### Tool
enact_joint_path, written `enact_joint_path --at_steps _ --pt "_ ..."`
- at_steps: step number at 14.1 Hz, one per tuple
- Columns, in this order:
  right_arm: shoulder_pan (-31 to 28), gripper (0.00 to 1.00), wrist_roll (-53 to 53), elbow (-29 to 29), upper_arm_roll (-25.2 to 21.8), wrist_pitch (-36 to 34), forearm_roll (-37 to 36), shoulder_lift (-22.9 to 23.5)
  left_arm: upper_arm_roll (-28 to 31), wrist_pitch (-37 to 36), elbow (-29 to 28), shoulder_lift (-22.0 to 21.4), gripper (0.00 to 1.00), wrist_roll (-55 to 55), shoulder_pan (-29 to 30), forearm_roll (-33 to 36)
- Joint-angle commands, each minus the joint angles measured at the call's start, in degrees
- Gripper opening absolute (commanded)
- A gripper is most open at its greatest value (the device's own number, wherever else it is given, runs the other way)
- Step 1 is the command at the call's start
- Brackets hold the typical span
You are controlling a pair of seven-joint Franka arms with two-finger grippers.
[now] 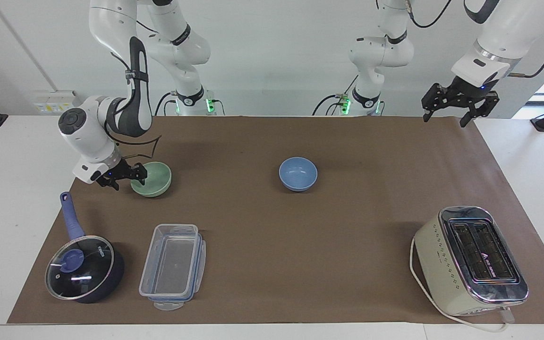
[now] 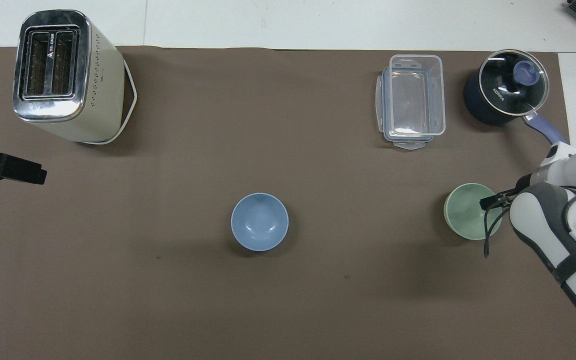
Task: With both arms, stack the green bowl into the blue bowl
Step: 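Reach the right gripper to the green bowl rim and grasp it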
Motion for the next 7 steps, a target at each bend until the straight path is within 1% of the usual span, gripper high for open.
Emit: enact_joint_path --at_steps 1,2,3,4,7 --pt "-0.1 0.40 -1.6 1.7 0.3 -1.9 -0.2 -0.1 -0.6 0.7 -1.1 -1.0 1.00 -0.5 0.8 0.6" --pt "0.0 0.25 -1.6 2.0 0.3 -2.0 -0.2 0.0 -0.5 0.6 -1.1 -1.1 1.00 -0.5 0.8 0.6" --pt "0.0 0.03 -1.6 2.0 0.3 -1.9 -0.2 0.0 -0.6 0.6 -1.1 -1.1 1.00 -0.5 0.8 0.6" --pt "0.1 0.00 -1.2 2.0 0.3 -1.9 -0.2 0.0 -0.6 0.6 -1.1 -1.1 1.00 -0.5 0.8 0.6" --pt "0.3 0.00 -1.1 2.0 0.3 -1.9 -0.2 0.0 -0.5 0.6 -1.1 -1.1 1.00 -0.5 0.8 0.6"
